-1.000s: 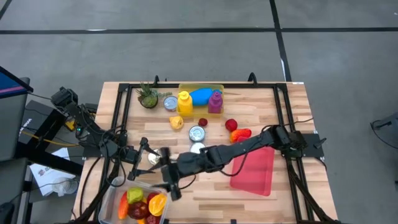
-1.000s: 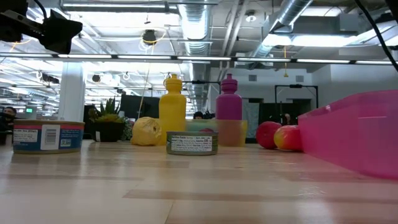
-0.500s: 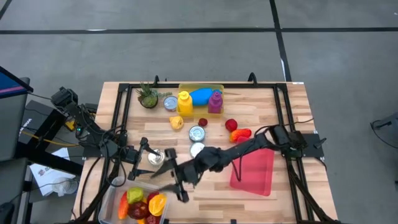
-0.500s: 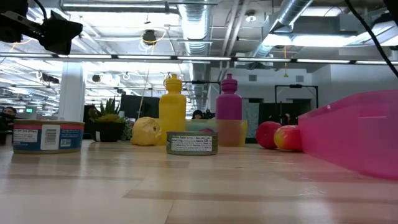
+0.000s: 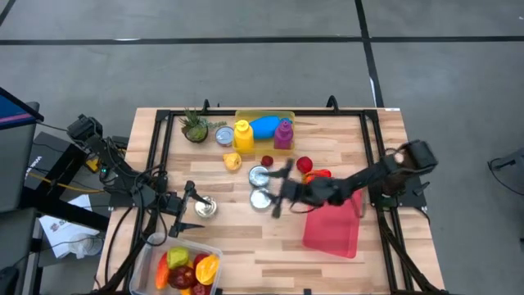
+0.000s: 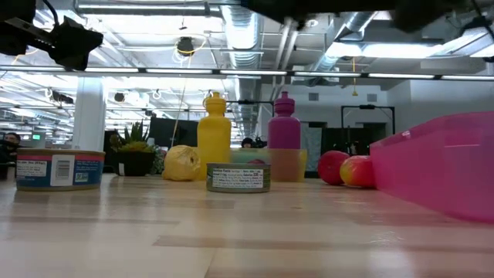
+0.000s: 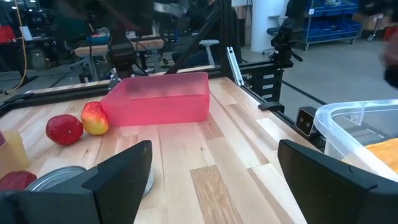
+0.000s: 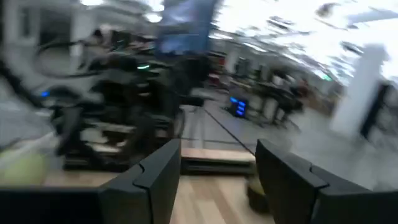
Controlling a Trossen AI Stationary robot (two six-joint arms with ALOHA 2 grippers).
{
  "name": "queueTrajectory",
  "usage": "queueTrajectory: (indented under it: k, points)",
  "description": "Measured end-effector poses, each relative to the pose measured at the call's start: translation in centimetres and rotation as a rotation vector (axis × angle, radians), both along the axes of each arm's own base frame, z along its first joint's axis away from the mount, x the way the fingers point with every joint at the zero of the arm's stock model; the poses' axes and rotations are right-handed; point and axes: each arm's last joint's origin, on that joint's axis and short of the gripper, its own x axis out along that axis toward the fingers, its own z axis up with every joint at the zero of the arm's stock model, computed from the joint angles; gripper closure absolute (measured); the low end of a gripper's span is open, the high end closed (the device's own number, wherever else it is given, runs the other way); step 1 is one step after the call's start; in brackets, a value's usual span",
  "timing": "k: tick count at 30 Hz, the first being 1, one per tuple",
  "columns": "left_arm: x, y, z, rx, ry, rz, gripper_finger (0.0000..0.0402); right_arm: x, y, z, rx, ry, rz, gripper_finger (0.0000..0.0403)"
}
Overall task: Pick & Place Food Item
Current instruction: Put the red tomato into the white bin
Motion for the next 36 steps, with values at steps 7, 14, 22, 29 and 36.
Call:
queueTrajectory:
  k: [7, 14, 22, 29, 36]
  points:
    - [0.0, 0.0, 0.0, -0.001, 0.000, 0.000, 0.0060, -5.7, -3.7, -2.7, 0.169, 0.061, -0.229, 0.0207]
    - [0.0, 0.0, 0.0, -0.002, -0.001, -0.001, 0.0060, -8.2, -6.9, -2.9, 0.381, 0.367, -0.287, 0.0191]
    - [0.0, 0.0, 0.0, -0.008, 0.000, 0.000, 0.0060, -8.8, -10.2, -1.1, 0.564, 0.717, -0.275, 0.0090]
    - [0.0, 0.0, 0.0, -0.009, 0.000, -0.001, 0.0060, -8.7, -13.9, -1.3, 0.685, 0.925, -0.302, 0.0016]
    - [0.0, 0.0, 0.0, -0.009, 0.001, -0.001, 0.0060, -8.2, -16.8, -4.1, 0.766, 1.062, -0.342, 0.0007]
